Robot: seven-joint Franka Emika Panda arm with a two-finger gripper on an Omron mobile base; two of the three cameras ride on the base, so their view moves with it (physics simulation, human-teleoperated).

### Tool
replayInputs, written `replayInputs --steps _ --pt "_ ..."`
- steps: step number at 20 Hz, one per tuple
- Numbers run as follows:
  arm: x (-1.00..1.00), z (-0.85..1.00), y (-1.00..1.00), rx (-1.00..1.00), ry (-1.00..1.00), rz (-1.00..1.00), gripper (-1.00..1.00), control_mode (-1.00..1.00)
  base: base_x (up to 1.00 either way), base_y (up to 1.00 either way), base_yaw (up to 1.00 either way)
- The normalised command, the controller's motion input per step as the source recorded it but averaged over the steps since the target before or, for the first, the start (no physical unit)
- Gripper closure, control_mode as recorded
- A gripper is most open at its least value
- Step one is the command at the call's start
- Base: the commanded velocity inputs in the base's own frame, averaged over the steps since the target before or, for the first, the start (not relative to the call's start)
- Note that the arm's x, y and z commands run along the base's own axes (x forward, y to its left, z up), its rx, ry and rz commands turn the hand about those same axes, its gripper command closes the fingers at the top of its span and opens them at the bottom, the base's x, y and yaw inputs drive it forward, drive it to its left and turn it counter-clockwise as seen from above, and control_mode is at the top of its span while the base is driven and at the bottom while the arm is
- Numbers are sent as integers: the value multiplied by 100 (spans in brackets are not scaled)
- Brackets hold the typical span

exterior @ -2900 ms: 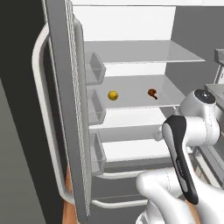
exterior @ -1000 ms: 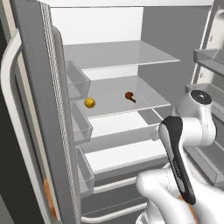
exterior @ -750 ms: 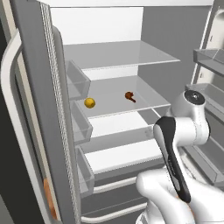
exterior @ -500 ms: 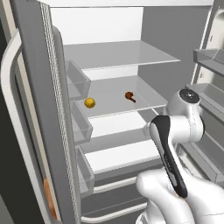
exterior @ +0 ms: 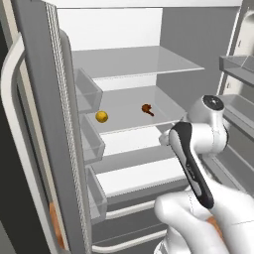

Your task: Take the cheese, chicken drumstick, and lemon from the fridge and place them on the plate on the dining counter to create an appetizer plate.

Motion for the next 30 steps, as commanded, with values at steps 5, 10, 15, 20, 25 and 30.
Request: replayInputs --steps 5,10,15,20,25,30 --pt "46 5 0 5 0 0 -100 -100 0 0 0" --pt "52 7 0 3 2 -4 -100 -100 0 0 0" --pt "52 0 0 0 0 -5 -100 -100 0 0 0" --pt "52 0 0 0 0 -3 -100 -100 0 0 0" --pt "48 -2 0 0 -1 -2 -100 -100 0 0 0" --pt "52 -1 0 0 -1 -1 -100 -100 0 0 0"
